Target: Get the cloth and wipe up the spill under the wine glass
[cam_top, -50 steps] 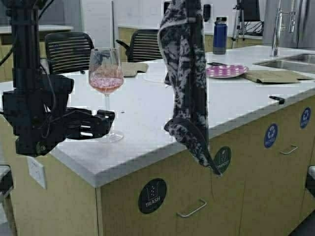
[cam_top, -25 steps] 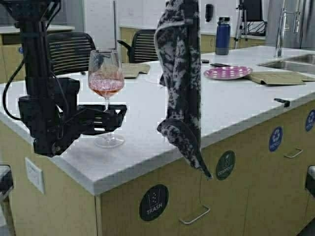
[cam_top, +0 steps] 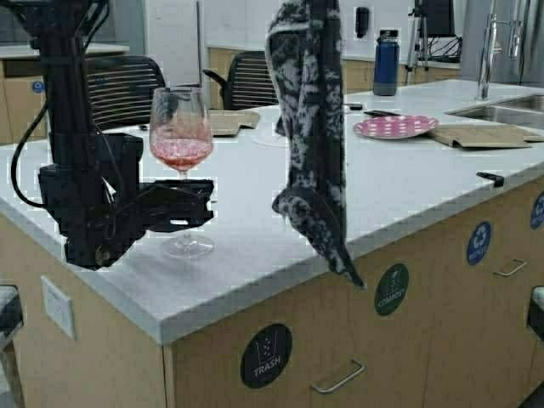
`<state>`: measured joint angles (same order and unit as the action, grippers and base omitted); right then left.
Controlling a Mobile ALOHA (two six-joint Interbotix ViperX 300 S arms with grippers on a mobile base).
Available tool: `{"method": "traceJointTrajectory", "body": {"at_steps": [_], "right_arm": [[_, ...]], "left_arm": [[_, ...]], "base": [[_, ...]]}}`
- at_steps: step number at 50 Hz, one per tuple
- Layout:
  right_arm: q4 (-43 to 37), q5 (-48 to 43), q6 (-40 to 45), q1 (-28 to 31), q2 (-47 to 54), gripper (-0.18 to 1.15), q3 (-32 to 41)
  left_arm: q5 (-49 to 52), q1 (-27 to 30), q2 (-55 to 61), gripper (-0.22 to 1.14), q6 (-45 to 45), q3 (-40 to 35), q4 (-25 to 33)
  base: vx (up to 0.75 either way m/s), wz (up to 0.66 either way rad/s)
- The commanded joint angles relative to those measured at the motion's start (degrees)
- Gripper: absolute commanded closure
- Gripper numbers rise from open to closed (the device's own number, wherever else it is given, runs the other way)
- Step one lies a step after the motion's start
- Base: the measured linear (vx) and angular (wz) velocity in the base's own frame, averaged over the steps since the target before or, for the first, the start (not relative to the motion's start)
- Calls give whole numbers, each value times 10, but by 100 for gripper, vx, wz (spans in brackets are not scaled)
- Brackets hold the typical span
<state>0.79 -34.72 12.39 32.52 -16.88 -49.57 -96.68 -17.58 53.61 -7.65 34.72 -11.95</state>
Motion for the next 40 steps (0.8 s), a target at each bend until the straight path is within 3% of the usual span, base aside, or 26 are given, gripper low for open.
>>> {"method": "traceJointTrajectory", "body": {"at_steps": [1,6,15,24,40], "right_arm": [[-13,-38,0,-14,13,91,43],[-15,-43,1,-36,26,91,83],[-12,-41,-1,-88,82,91,191],[-1,-24,-1,-101,170,91,279],[27,-17,4,-73,299,91,319]], "left_arm": [[-3,0,-18,53,0,3,-1],[-3,-1,-28,64,-1,10,-1],[-3,-7,-77,65,1,40,-19],[0,-11,-156,65,4,93,-34],[54,-11,-320,66,4,163,-33]], "base": [[1,0],[1,0],[0,0],[0,0],[0,0]]}}
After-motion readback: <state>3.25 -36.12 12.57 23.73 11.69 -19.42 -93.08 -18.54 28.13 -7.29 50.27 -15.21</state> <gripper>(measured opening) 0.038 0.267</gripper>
